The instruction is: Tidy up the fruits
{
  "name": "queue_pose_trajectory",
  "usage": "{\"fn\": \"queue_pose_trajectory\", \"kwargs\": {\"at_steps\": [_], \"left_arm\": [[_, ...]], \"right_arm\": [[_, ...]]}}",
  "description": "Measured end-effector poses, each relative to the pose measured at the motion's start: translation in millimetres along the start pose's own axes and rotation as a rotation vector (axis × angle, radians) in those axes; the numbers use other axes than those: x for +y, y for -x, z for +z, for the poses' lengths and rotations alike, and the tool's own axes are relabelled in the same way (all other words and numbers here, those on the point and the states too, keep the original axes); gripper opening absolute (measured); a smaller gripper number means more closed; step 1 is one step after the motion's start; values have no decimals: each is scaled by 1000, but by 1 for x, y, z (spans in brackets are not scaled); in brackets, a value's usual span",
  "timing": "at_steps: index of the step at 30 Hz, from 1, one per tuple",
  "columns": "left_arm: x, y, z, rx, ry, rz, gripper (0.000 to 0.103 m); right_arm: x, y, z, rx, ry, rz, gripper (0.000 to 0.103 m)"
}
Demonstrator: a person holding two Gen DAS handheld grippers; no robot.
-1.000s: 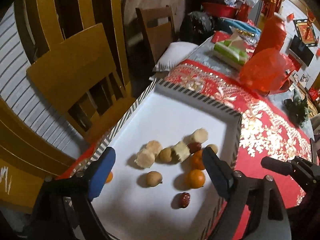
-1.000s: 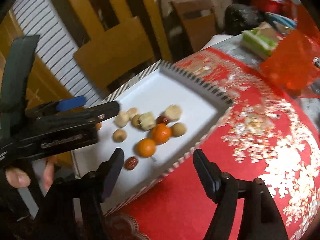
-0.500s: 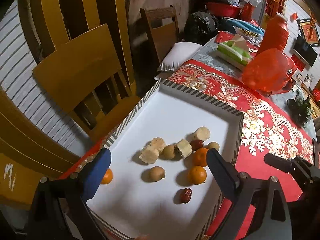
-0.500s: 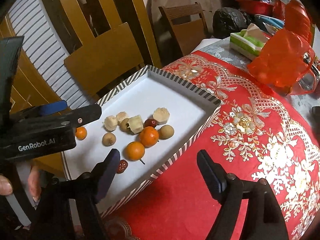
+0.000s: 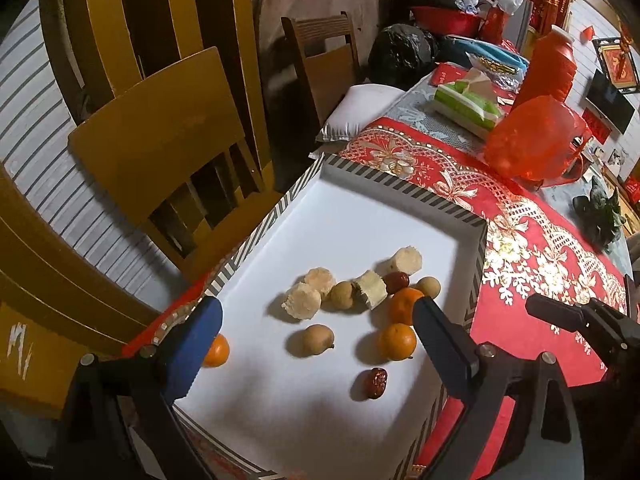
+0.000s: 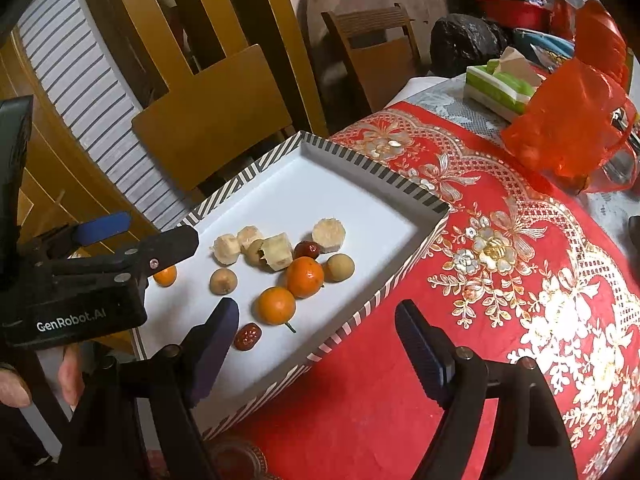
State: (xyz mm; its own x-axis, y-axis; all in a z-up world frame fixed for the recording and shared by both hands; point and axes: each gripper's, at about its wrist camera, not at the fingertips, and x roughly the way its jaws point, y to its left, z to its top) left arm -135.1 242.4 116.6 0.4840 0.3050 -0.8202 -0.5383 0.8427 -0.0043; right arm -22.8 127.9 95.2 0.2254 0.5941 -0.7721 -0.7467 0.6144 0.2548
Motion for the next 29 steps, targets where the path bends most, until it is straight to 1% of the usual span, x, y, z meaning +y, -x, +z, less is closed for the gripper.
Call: {"fn": "queue_pose_trajectory", "kwargs": {"at_steps": [19,27,29], "left_arm": [[1,-6,0,24,8,-14,95],[-3,-8,-2,7,2,-3,95],[-5,-9,-2,13,2,-8,95]], "right_arm": [[-2,-8,-1,31,-6,16,85],[-1,-8,-1,30,-8,18,85],[-1,-8,-1,29,-9,16,85]]}}
